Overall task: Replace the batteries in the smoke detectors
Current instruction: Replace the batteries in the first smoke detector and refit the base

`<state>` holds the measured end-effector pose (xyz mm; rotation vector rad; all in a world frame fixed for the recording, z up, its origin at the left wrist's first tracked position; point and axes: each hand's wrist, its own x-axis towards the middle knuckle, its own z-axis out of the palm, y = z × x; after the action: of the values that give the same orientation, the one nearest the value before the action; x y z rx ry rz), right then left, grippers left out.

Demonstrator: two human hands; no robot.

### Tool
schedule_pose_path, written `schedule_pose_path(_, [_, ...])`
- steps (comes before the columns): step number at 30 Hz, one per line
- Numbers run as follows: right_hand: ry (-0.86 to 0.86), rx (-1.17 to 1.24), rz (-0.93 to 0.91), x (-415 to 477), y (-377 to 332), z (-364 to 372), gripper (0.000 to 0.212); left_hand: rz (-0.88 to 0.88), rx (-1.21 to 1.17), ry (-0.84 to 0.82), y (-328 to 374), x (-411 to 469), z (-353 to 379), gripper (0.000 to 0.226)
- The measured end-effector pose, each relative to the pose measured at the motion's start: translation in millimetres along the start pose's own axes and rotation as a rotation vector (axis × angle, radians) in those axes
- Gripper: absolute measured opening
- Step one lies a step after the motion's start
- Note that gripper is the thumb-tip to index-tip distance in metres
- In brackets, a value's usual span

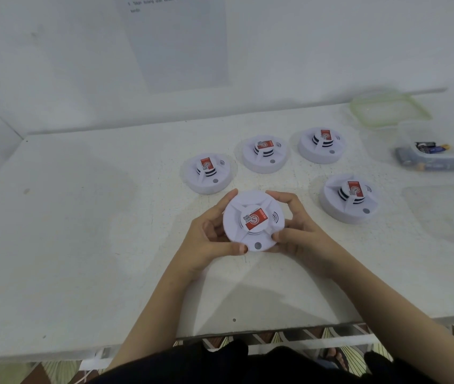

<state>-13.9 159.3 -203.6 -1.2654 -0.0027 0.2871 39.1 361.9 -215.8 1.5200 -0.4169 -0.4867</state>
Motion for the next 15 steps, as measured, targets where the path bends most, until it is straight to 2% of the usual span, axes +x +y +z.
schedule_pose_path(15, [-0.001, 0.007, -0.013, 1.1, 1.2, 0.0, 0.066, 0.016, 0.009, -0.014, -1.9, 1.6, -0.6, 0.091])
